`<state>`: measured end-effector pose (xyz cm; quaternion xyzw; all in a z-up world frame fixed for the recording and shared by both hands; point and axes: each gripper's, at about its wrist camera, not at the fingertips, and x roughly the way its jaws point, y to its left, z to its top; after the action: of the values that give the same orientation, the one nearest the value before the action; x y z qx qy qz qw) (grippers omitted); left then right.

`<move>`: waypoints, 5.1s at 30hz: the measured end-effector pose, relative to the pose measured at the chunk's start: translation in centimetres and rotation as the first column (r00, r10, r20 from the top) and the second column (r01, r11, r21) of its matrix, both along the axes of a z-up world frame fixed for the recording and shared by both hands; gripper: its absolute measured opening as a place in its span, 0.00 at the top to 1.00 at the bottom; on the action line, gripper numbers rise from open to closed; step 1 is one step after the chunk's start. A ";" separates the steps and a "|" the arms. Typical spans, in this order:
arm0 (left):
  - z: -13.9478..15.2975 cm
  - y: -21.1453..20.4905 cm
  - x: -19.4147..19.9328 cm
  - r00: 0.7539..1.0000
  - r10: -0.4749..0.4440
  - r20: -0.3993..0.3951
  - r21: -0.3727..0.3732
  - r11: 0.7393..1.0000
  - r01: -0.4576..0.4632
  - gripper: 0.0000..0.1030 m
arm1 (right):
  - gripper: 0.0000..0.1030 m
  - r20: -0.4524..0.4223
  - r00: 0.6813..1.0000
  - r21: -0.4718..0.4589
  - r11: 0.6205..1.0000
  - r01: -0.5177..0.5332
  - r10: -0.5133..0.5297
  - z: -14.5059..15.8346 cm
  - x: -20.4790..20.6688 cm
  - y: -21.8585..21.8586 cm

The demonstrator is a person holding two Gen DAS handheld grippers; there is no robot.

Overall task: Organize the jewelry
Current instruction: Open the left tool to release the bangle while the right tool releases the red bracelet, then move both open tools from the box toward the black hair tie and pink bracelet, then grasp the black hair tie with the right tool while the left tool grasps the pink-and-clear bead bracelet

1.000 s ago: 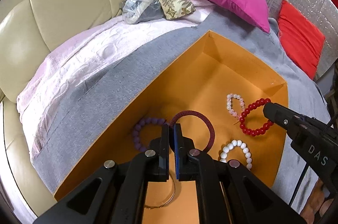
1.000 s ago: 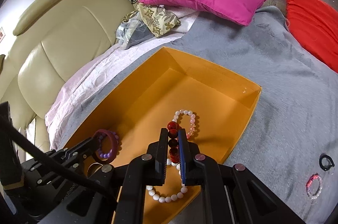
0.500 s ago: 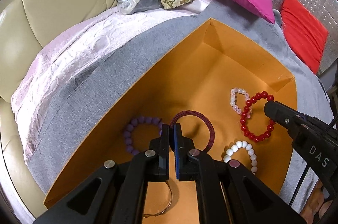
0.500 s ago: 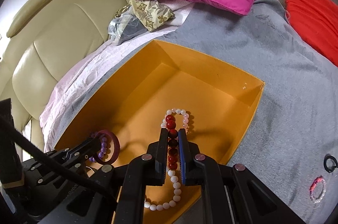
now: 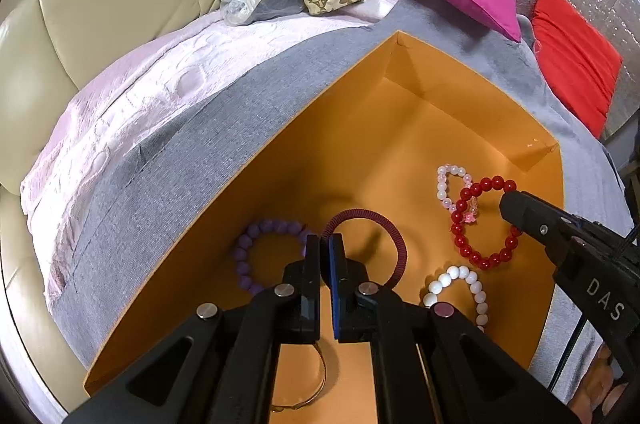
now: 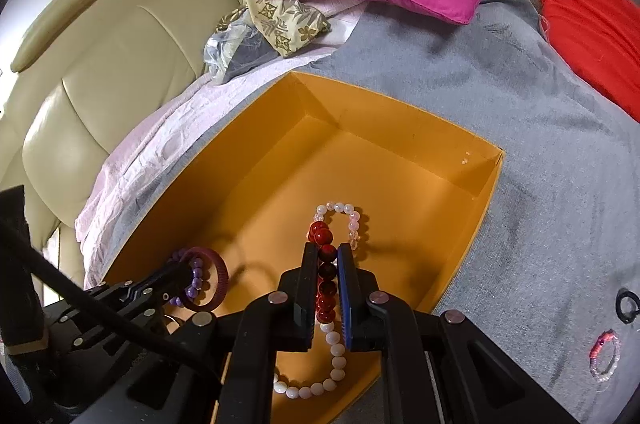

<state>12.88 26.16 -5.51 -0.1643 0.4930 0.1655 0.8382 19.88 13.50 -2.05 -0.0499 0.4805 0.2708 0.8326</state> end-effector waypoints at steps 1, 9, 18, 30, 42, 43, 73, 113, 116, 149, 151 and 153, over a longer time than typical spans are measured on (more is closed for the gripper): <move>0.0 0.0 0.0 1.000 0.000 0.001 -0.002 1.000 0.000 0.96 | 0.90 0.001 1.000 0.002 1.000 0.001 -0.001 0.0 0.0 0.0; -0.6 0.1 1.0 0.999 -0.003 -0.037 -0.004 1.000 0.003 0.96 | 0.89 -0.016 1.000 0.016 1.000 0.025 -0.025 0.0 0.7 -0.4; 0.1 0.0 0.8 0.999 0.007 -0.042 0.038 0.999 -0.005 0.54 | 0.62 0.012 0.996 0.041 0.995 0.089 -0.090 1.2 1.0 -1.8; 1.7 0.4 -1.3 0.999 0.025 -0.027 0.050 0.999 -0.023 0.36 | 0.62 0.039 0.991 0.086 0.988 0.125 -0.129 3.4 -0.4 -3.7; 3.9 -1.1 -4.7 0.999 0.030 0.045 0.039 0.999 -0.031 0.25 | 0.41 0.015 0.984 0.126 0.977 0.172 -0.175 2.7 -4.7 -10.0; 4.2 -1.4 -5.0 0.998 0.026 0.055 0.037 0.999 -0.028 0.25 | 0.41 0.015 0.983 0.133 0.975 0.178 -0.181 2.6 -5.3 -10.8; -0.6 -24.3 -10.5 0.922 -0.387 -0.011 0.075 0.919 0.387 0.25 | 0.41 0.283 0.791 0.149 0.840 0.522 -0.542 -2.5 -22.5 -34.3; -1.9 -31.8 6.9 0.867 -0.495 0.055 -0.030 0.867 0.497 0.25 | 1.00 0.027 0.883 0.081 0.881 0.465 -0.469 -3.9 1.0 -36.6; -2.5 -32.7 7.9 0.867 -0.497 0.039 0.009 0.867 0.497 0.25 | 0.99 0.025 0.873 0.104 0.870 0.482 -0.487 -3.6 -0.3 -38.0; -2.0 -28.0 6.6 0.883 -0.463 0.082 -0.018 0.885 0.465 0.94 | 0.89 0.010 0.932 0.003 0.932 0.364 -0.364 -4.4 4.1 -33.6; -1.6 -28.1 6.1 0.879 -0.468 0.090 -0.018 0.882 0.471 0.94 | 0.89 0.001 0.923 0.031 0.923 0.384 -0.385 -4.0 3.3 -34.5; -0.8 -28.3 5.2 0.873 -0.475 0.108 -0.010 0.878 0.479 0.94 | 0.89 -0.006 0.912 0.067 0.910 0.409 -0.410 -3.6 2.0 -35.6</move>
<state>18.08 -2.16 -6.32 -0.0614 0.4776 -0.0639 0.8741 21.86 -22.09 -5.63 0.0785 0.4674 0.1059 0.8741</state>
